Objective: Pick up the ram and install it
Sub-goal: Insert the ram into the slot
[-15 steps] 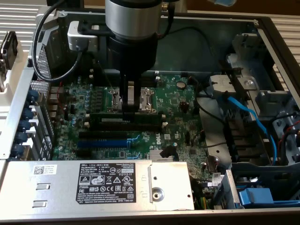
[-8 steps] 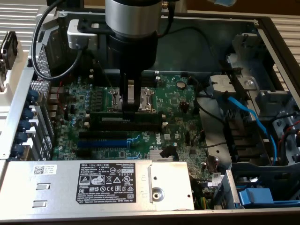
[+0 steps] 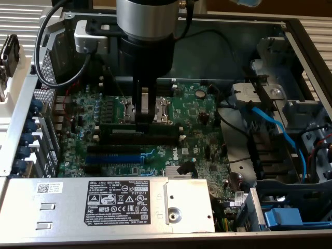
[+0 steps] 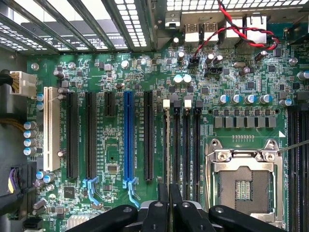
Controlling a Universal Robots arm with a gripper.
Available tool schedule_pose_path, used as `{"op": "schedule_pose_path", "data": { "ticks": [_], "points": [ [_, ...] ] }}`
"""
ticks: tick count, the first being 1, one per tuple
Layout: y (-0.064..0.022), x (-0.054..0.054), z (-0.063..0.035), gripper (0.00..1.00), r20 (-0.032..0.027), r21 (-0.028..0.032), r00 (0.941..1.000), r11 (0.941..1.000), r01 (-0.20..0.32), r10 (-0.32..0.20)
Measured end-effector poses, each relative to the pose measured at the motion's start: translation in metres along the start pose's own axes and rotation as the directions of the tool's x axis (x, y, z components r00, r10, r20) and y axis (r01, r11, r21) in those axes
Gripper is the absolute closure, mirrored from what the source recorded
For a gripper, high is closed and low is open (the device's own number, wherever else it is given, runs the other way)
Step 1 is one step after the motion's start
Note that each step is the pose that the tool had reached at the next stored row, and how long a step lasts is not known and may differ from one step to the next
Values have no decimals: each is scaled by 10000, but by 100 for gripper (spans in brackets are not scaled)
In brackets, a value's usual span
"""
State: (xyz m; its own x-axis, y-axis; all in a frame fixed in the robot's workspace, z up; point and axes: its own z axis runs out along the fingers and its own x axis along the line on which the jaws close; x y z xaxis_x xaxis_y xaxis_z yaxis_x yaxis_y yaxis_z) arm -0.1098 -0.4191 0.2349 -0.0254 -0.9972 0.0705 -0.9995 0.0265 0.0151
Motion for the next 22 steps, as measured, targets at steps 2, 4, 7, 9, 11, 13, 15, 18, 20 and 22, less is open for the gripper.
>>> {"op": "schedule_pose_path", "data": {
  "ticks": [2, 4, 7, 9, 11, 13, 15, 18, 20, 22],
  "points": [
    [0, 0, -1, 87, -2, 0, 10000, 10000, 0, 0],
    [0, 1, -1, 87, -5, 0, 10000, 10000, 0, 0],
    [1, 1, -2, 87, -4, 71, 10000, 10000, -8, 8],
    [0, 0, -1, 87, 0, 124, 10000, 9999, -8, 8],
    [0, 0, 0, 87, 1, 132, 10000, 9999, -8, 8],
    [8, 0, -2, 87, -2, 130, 10000, 9999, -11, 11],
    [16, 1, -1, 87, -1, 131, 10000, 9999, -10, 10],
    [16, 1, 0, 87, 0, 136, 10000, 9999, -8, 8],
    [17, 1, 0, 87, 0, 138, 10000, 9999, -10, 10],
    [18, 3, 0, 87, -1, 138, 10000, 9999, -11, 11]
  ]
}}
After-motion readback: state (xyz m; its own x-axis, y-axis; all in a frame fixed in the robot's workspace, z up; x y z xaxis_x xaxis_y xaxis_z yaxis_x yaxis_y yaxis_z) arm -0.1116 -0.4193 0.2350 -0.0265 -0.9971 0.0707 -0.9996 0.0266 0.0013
